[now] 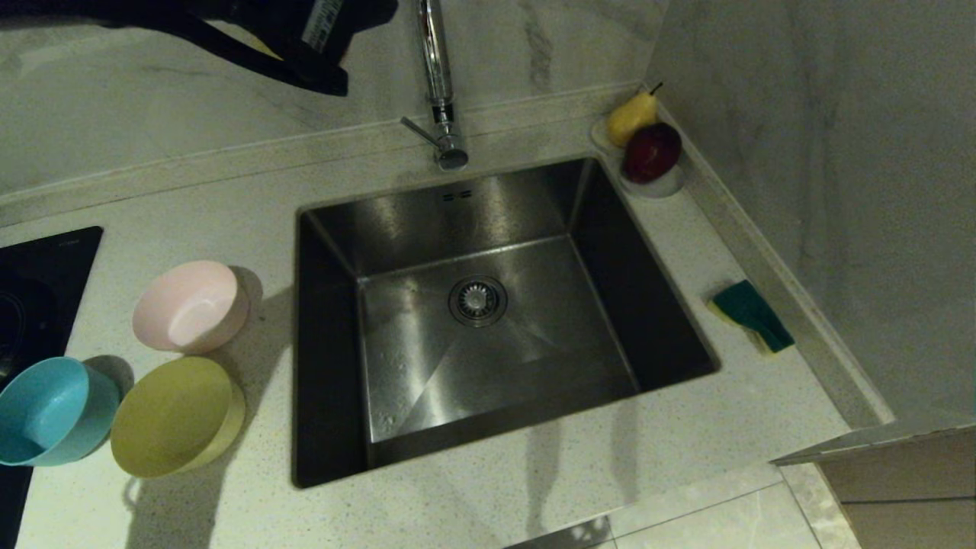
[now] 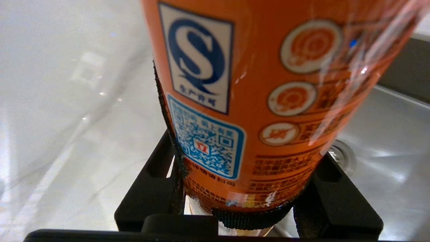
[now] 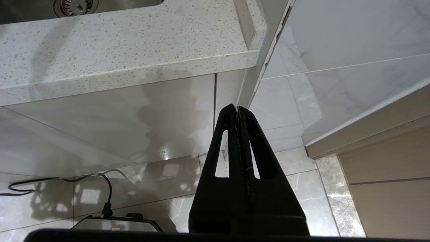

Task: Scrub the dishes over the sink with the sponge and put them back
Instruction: Squeeze it onto the sponge

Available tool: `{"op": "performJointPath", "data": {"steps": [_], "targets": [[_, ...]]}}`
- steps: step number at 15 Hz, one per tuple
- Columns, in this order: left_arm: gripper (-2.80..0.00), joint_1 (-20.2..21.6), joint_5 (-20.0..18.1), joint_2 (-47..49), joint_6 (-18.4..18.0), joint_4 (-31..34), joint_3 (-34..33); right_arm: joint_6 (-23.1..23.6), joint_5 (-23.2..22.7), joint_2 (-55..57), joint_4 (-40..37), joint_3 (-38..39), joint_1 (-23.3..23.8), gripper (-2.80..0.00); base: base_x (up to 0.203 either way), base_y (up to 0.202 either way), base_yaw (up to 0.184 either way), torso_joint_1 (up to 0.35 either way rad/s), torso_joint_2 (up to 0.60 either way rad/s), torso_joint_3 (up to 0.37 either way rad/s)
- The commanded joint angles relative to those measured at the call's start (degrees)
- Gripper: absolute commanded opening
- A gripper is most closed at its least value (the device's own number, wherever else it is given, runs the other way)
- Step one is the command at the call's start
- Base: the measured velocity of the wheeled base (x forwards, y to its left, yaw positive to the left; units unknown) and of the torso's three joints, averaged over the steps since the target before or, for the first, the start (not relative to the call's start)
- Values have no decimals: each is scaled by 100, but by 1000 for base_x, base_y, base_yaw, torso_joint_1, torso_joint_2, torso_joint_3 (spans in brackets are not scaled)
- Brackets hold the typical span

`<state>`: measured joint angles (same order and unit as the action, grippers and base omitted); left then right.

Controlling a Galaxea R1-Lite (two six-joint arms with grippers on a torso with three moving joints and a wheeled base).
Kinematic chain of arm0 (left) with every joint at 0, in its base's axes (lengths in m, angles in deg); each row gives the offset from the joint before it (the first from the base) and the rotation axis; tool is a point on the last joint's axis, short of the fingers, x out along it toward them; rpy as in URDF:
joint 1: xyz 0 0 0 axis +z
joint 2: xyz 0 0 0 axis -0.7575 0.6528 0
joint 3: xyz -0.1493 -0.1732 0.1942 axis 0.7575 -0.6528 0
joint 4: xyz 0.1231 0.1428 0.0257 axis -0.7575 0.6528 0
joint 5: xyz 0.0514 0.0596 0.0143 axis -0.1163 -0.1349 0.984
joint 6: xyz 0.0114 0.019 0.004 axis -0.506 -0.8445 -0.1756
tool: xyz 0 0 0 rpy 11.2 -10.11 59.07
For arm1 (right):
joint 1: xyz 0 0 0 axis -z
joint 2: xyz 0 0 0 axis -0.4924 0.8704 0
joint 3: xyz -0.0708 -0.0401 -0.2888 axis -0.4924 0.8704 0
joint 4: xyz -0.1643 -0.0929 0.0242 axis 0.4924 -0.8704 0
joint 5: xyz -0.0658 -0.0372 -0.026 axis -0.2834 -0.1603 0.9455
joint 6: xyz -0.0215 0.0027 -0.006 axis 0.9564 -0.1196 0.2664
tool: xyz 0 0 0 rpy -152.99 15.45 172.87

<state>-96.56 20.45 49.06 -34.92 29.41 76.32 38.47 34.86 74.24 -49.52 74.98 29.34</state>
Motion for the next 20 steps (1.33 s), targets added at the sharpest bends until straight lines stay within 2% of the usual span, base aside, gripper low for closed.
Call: {"op": "performJointPath", "data": {"steps": [1,5,8,12,15,18,20], "targets": [[-280,-408,245,314,-30,-3,-68,3,-2,2,3,1,-2,-280,0,0,0,0,0,0],[-280,-665,355,464,-31,-3,-122,0,-2,2,3,1,-2,-280,0,0,0,0,0,0],[-280,-1049,695,616,-39,-3,-163,0,-2,2,3,1,-2,-280,0,0,0,0,0,0],[-280,-1425,899,953,-48,6,-192,0,-2,2,3,1,-2,-280,0,0,0,0,0,0],[-280,-1667,1329,1325,-40,-14,-160,0,-2,2,3,1,-2,-280,0,0,0,0,0,0],[-280,-1773,1379,1757,-27,-64,-95,0,-2,2,3,1,-2,-280,0,0,0,0,0,0],[-280,-1928,1409,2076,-22,-428,-148,0,-2,2,3,1,-2,-280,0,0,0,0,0,0]]}}
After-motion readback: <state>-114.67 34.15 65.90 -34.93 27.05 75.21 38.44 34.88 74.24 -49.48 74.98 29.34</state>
